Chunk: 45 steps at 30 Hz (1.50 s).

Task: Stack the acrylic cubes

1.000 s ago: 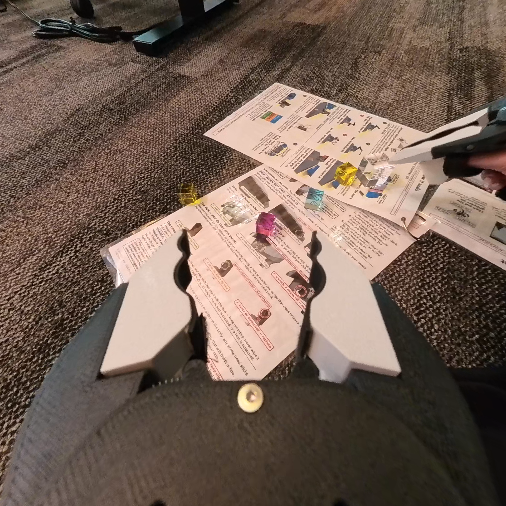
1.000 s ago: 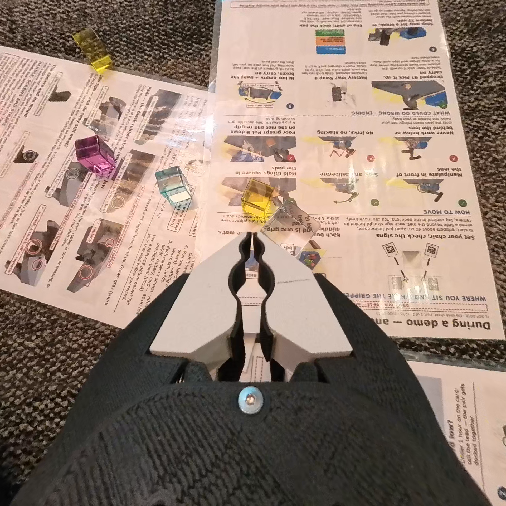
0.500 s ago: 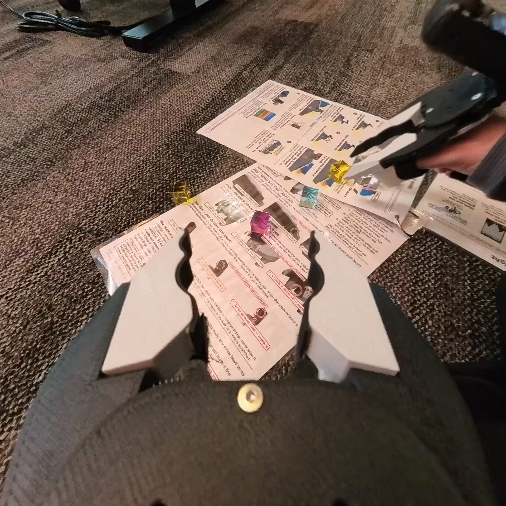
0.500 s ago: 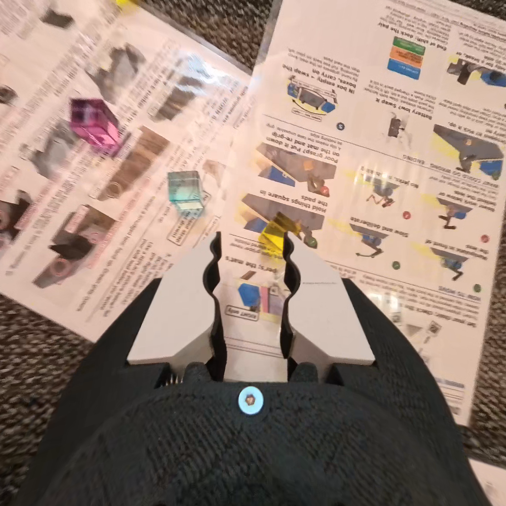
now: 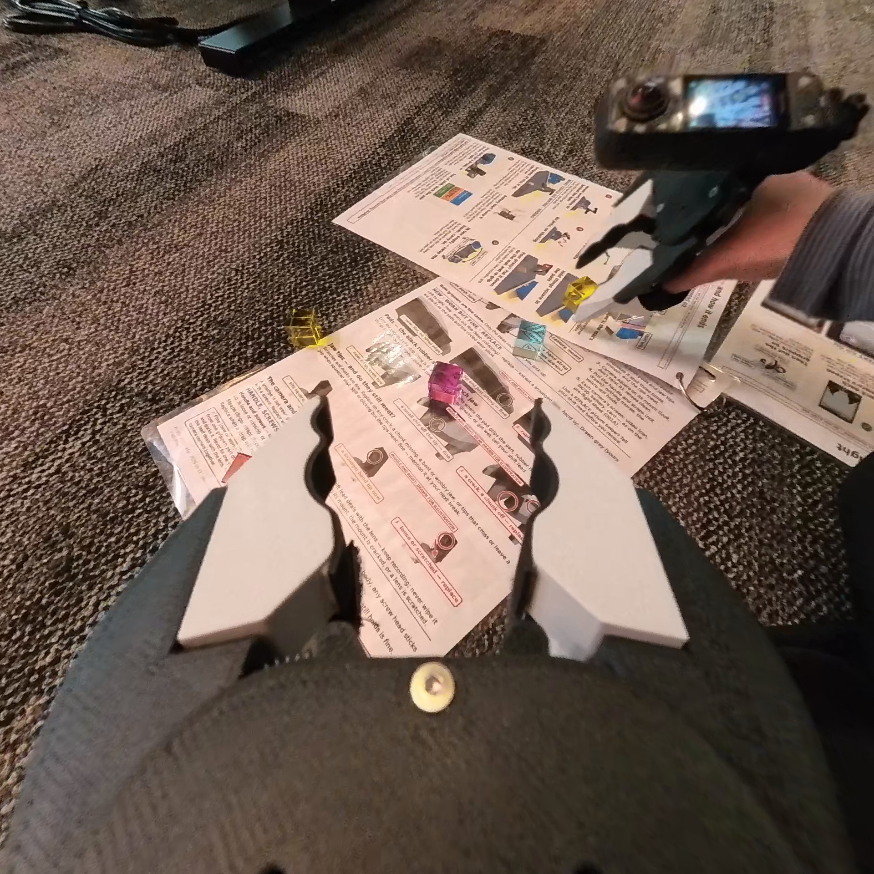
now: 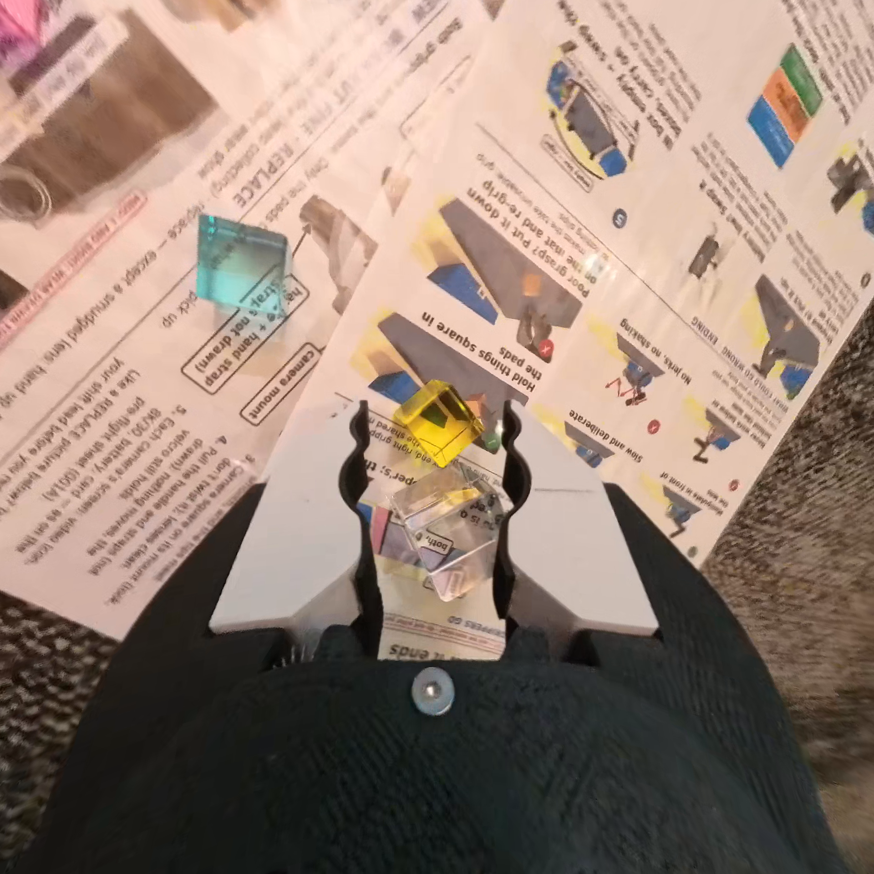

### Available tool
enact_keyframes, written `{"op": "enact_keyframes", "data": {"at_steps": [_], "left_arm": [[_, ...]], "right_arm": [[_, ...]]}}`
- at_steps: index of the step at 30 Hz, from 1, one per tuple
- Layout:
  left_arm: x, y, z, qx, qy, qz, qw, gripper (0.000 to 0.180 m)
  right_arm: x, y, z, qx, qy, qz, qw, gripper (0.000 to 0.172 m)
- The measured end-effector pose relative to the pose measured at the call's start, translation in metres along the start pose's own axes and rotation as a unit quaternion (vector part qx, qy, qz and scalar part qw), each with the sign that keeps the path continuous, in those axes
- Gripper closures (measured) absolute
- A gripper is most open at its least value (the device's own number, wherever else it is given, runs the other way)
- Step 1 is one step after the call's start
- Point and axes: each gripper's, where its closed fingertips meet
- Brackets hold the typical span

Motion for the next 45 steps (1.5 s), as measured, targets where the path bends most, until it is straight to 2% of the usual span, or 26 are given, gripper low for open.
{"op": "enact_keyframes", "data": {"at_steps": [6,12,15,17,23,33,39,45], "left_arm": [[0.000,0.001,-0.001,0.001,0.000,-0.003,1.000,0.097],[0.000,0.000,-0.001,0.003,0.001,-0.002,1.000,0.097],[0.000,0.000,-0.001,0.002,0.001,-0.002,1.000,0.097],[0.000,0.000,-0.001,0.001,0.001,-0.001,1.000,0.097],[0.000,-0.001,-0.001,0.001,0.001,0.002,1.000,0.097],[0.000,0.000,-0.001,-0.007,-0.002,0.002,1.000,0.097],[0.000,0.000,-0.001,-0.009,-0.003,0.003,1.000,0.097],[0.000,0.000,-0.002,-0.011,-0.005,0.002,1.000,0.097]], "right_arm": [[-0.004,-0.012,-0.004,0.055,-0.054,0.067,0.995,0.122],[-0.002,-0.010,-0.011,0.071,-0.081,0.078,0.991,0.124],[0.000,-0.009,-0.016,0.072,-0.090,0.081,0.990,0.136],[0.000,-0.010,-0.017,0.071,-0.088,0.084,0.990,0.144],[0.007,-0.014,-0.012,0.045,-0.058,0.080,0.994,0.146],[0.046,0.002,0.001,0.022,-0.009,0.062,0.998,0.146],[0.063,0.019,-0.018,0.040,-0.034,0.063,0.997,0.146],[0.060,0.016,-0.044,0.137,-0.071,0.083,0.984,0.146]]}}
Point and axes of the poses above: each gripper's, where its closed fingertips meet, x back along the fingers, z out of its top, y = z × x across the jaws, and after that the axes turned 9 degrees about y, right-handed
